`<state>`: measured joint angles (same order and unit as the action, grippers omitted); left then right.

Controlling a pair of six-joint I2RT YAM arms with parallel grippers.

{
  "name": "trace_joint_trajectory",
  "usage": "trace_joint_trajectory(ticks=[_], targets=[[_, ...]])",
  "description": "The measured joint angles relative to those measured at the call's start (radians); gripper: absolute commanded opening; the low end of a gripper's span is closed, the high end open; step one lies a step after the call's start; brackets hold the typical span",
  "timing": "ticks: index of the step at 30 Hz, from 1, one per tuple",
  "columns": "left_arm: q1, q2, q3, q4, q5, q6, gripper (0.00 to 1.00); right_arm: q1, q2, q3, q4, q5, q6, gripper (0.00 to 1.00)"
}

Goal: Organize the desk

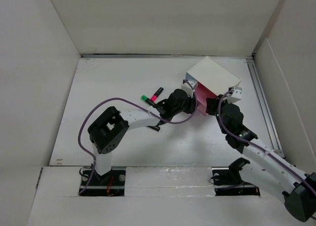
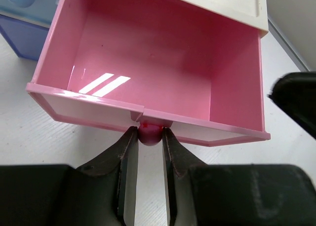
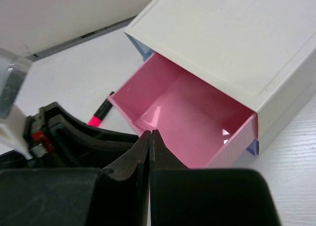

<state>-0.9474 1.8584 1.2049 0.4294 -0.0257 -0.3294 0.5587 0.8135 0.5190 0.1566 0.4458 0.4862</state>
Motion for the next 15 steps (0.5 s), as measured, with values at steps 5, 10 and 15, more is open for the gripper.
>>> trace_joint_trajectory(ticks=[5,10,15], targets=[[0.0,-0.019,-0.025,-0.005,0.002,0.008,0.0,-0.005,0.073,0.023,-0.021,0.027,0.0,0.01],[0.0,-0.039,-0.059,0.009,0.0,0.009,0.0,-0.031,0.094,0.028,-0.031,0.026,0.0,0.01],[0.0,-0.057,-0.08,0.006,-0.003,0.014,0.0,-0.049,0.094,0.028,-0.034,0.026,0.0,0.01]])
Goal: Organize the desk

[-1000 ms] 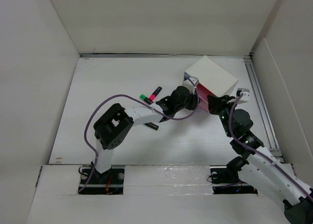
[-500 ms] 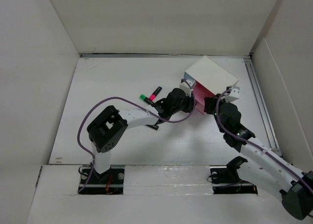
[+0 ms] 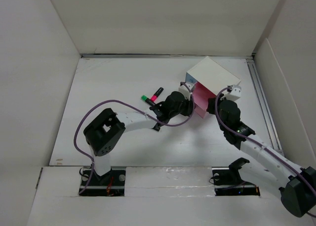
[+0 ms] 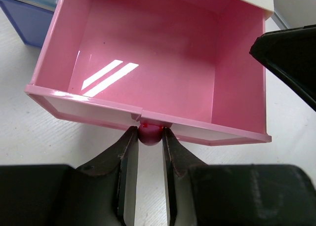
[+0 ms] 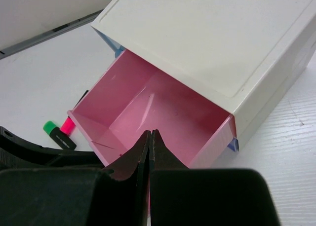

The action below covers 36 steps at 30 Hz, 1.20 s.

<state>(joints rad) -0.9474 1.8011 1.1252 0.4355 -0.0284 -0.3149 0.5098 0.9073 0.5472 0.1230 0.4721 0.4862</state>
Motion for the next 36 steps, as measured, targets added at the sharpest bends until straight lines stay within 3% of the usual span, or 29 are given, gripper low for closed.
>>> trace_joint_trajectory(ticks=[2,5,6,9,12,17,21,25,30,36], targets=[[0.0,0.0,0.0,-0.002,-0.003,0.0,0.0,-0.002,0.0,0.0,-0.001,0.0,0.0,0.01],[-0.001,0.0,0.0,-0.005,-0.01,0.0,0.25,-0.006,0.0,0.0,-0.003,0.0,0.0,0.02],[-0.001,0.0,0.0,-0.006,-0.013,0.002,0.38,-0.006,0.0,0.0,-0.003,0.0,0.0,0.03],[0.0,-0.002,0.0,-0.033,-0.034,0.0,0.55,-0.011,-0.001,0.0,-0.004,-0.001,0.0,0.06],[0.0,-0.011,-0.006,-0.052,-0.059,-0.001,0.66,-0.013,-0.013,0.0,-0.006,-0.002,0.0,0.1],[0.0,-0.073,-0.039,-0.067,-0.111,-0.01,0.73,-0.013,-0.053,0.0,-0.007,-0.01,0.0,0.15],[-0.001,-0.172,-0.111,-0.071,-0.218,-0.065,0.88,-0.013,-0.083,0.0,-0.011,-0.03,0.001,0.25],[-0.001,-0.293,-0.207,-0.13,-0.373,-0.208,0.87,-0.013,-0.118,0.0,-0.011,-0.063,0.002,0.32],[0.0,-0.444,-0.344,-0.325,-0.521,-0.462,0.86,-0.013,-0.144,0.0,0.011,-0.162,0.0,0.41],[-0.003,-0.445,-0.382,-0.638,-0.565,-0.792,0.86,-0.013,-0.112,0.0,0.019,-0.293,0.001,0.42]])
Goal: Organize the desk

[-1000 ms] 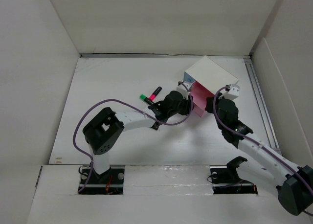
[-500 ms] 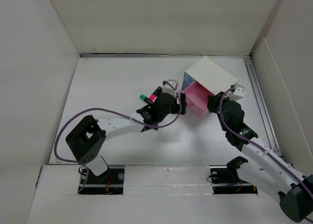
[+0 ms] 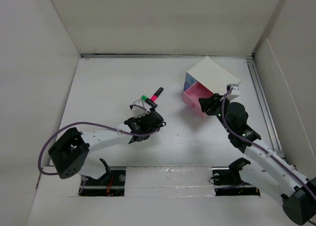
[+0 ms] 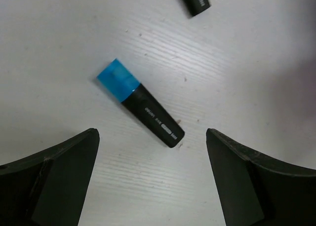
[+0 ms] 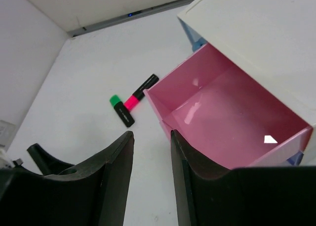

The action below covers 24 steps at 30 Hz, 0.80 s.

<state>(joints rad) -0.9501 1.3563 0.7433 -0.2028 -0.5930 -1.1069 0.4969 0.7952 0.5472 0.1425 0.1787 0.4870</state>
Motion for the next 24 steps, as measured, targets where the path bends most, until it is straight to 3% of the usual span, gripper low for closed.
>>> trace_joint_trajectory(ticks=[10,14,18,24], targets=[[-0.005,0.156,0.026,-0.087,0.017,-0.2,0.68,0.015,-0.022,0.0,0.001,-0.1,0.0,0.42],[-0.005,0.245,0.117,-0.116,0.006,-0.223,0.64,0.016,-0.038,0.0,0.001,-0.113,0.0,0.42],[-0.006,0.335,0.21,-0.153,-0.011,-0.233,0.52,0.022,-0.05,0.0,0.001,-0.112,0.0,0.42],[0.001,0.367,0.24,-0.174,-0.027,-0.229,0.44,0.03,-0.056,0.0,0.001,-0.111,0.0,0.42]])
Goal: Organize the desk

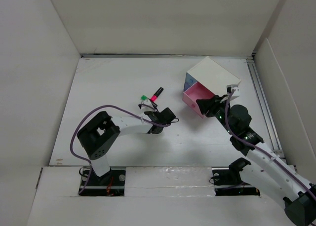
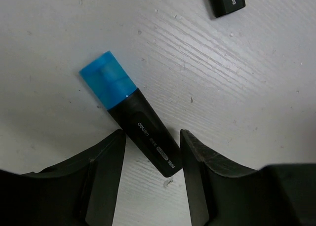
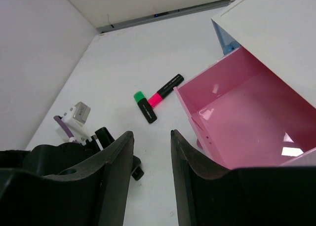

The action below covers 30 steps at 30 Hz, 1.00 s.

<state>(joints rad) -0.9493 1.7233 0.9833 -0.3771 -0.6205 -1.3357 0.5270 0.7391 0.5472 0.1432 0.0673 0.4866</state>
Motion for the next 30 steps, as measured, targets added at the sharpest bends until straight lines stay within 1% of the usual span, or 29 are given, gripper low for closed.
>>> trace_joint_trajectory(ticks=[2,3,5,6,7,8,11,15,16,19,21,22,23,30], targets=[[0.011,0.0,-0.003,0.003,0.001,0.008,0.42,0.0,-0.001,0.0,0.0,0.003,0.0,0.42],[0.017,0.0,-0.006,0.009,-0.001,0.013,0.39,0.0,-0.002,0.0,0.0,0.004,0.0,0.42],[0.029,0.0,-0.011,0.016,-0.005,0.026,0.39,0.0,-0.007,0.0,-0.001,0.011,0.0,0.42],[0.034,0.0,-0.013,0.02,-0.008,0.035,0.39,0.0,-0.011,0.0,-0.001,0.014,0.0,0.42],[0.036,0.0,-0.014,0.022,-0.01,0.043,0.45,0.0,-0.015,0.0,-0.001,0.02,0.0,0.42],[0.037,0.0,-0.015,0.022,-0.011,0.049,0.48,0.0,-0.02,0.0,-0.001,0.02,0.0,0.42],[0.038,0.002,-0.015,0.02,-0.022,0.076,0.49,0.0,-0.024,0.0,-0.001,0.029,0.0,0.42],[0.037,0.004,-0.018,0.029,-0.025,0.123,0.44,0.0,-0.019,0.0,-0.001,0.031,0.0,0.42],[0.037,0.004,-0.019,0.033,-0.025,0.136,0.36,0.0,-0.016,0.0,-0.001,0.031,0.0,0.42],[0.039,0.01,-0.02,0.04,-0.032,0.17,0.19,0.0,-0.011,0.0,-0.002,0.037,-0.001,0.42],[0.041,0.013,-0.02,0.053,-0.032,0.186,0.14,0.0,-0.014,0.0,-0.002,0.043,-0.001,0.42],[0.042,0.014,-0.02,0.058,-0.034,0.191,0.1,0.0,-0.016,0.0,-0.002,0.047,-0.001,0.42],[0.043,0.014,-0.02,0.063,-0.034,0.199,0.0,0.0,-0.021,0.0,-0.002,0.052,-0.002,0.42],[0.046,0.001,-0.031,0.07,-0.028,0.206,0.0,0.0,-0.026,0.0,-0.001,0.065,-0.005,0.42]])
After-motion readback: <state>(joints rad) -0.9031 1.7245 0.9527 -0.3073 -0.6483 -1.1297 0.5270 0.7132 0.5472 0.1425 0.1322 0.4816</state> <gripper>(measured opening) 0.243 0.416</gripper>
